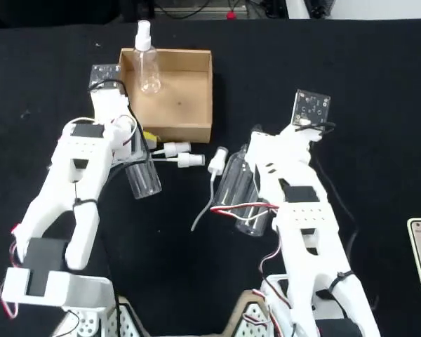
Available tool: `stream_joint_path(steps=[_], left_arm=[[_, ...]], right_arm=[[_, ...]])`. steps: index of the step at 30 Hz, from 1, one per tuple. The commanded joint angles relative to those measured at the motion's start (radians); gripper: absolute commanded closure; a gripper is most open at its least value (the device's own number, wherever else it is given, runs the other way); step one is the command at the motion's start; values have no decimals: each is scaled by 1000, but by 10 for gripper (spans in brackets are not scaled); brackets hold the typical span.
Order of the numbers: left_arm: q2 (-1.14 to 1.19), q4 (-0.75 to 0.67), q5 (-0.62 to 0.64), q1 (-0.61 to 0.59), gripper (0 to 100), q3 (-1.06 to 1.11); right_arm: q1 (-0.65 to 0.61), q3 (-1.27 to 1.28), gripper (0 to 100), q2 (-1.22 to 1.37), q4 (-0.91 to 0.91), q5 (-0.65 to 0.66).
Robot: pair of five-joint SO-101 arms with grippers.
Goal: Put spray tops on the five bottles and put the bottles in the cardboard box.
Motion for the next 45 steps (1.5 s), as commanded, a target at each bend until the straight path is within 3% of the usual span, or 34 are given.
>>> stream_joint_path(steps=[1, 16, 26, 38, 45], left_arm=[[3, -28, -2, 4, 689, -50], [-2, -75, -5, -2, 691, -21], [-72, 2, 35, -18, 685, -24], [12, 0, 43, -7, 691, -18], [9, 3, 46, 10, 844, -27]], right_arm=[[12, -47, 804, -5, -21, -5], [12, -47, 804, -5, -21, -6], [12, -47, 804, -5, -21, -6], [14, -50, 804, -5, -21, -6], [15, -50, 804, -5, -21, -6]])
